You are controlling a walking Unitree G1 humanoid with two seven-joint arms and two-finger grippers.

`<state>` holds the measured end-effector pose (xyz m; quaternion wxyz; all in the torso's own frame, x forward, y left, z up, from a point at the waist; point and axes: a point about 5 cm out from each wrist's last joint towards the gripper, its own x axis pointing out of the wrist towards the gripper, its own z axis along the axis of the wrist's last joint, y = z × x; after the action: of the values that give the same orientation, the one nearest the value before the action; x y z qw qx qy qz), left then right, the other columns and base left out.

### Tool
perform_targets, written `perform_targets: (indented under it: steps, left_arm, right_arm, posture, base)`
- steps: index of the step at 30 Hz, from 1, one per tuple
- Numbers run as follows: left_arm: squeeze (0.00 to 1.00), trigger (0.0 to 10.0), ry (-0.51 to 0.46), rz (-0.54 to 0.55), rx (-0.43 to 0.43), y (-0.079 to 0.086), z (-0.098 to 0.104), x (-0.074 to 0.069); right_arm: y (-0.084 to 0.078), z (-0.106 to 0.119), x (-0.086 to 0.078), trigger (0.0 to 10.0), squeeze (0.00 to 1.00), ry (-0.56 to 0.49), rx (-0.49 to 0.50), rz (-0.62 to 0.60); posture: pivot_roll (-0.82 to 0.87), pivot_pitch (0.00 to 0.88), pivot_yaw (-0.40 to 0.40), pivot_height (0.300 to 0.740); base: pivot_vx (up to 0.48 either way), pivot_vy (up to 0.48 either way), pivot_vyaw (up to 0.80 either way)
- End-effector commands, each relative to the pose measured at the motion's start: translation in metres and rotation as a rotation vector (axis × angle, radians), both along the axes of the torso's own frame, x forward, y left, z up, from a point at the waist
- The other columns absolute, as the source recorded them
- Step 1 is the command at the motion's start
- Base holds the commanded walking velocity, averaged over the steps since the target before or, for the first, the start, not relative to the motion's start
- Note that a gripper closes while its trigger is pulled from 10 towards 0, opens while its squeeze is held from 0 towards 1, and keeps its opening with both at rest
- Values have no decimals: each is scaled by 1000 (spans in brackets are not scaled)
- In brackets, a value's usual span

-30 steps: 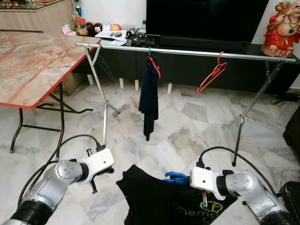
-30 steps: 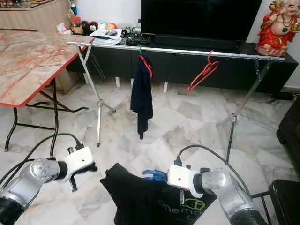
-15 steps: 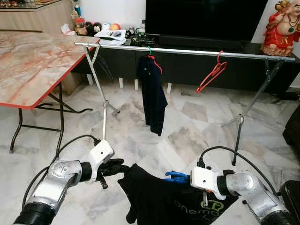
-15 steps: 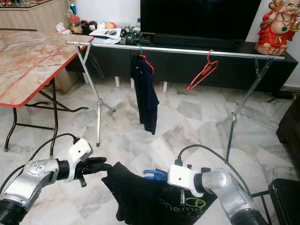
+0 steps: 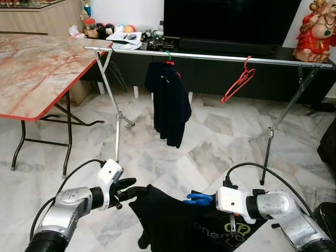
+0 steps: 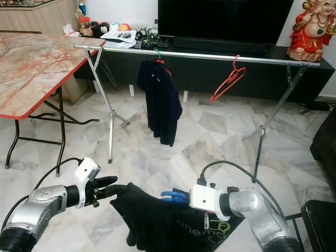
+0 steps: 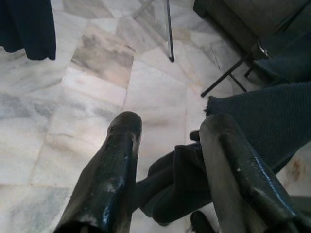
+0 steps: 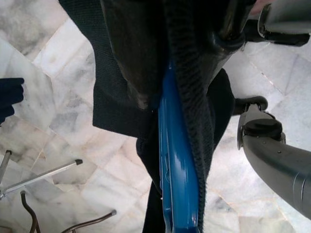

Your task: Hang hanger

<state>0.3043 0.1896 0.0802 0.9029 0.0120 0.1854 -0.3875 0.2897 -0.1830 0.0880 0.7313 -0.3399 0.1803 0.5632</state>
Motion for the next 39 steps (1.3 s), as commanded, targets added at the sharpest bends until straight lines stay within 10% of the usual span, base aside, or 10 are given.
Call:
perform_targets:
  steps: [1,8,9,10,11,28,29,39]
  left_arm:
    - [0,10000,-2,15,-43,1,1,1]
    - [0,10000,99,-26,-268,3,3,-9]
    - [275,10000,96,-32,-303,3,5,-10]
    - [275,10000,94,-36,-325,3,6,-11]
    - [1000,10000,91,-29,-363,2,7,-11]
    - [1000,10000,162,151,-324,5,-19,-8]
    - [35,10000,165,149,-330,5,-19,-8]
    - [0,10000,182,46,-429,-3,-11,-13]
  right_arm:
    - [0,9,1,10000,0,-30,25,2]
    - [0,9,2,10000,0,-31,25,-3]
    - [0,9,2,10000,0,-30,25,-4]
    - [0,9,2,10000,0,-30,26,-4]
    - [1,9,2,10000,0,-29,26,-4]
    - [3,13,2,10000,0,-36,33,15]
    - [3,13,2,10000,0,-36,33,15]
    - [4,12,1,10000,0,-32,32,11]
  posture:
    - [100,62,0,740]
    - [101,62,0,740]
    - [101,58,3,740]
    - [101,58,3,740]
    - [101,58,3,740]
    - [95,51,0,740]
    - [95,51,0,740]
    - [96,55,0,740]
  base:
    - [0,0,0]
    - [0,0,0]
    - [0,0,0]
    - [0,0,0]
    - [0,0,0]
    - [0,0,0]
    - [0,0,0]
    - [0,0,0]
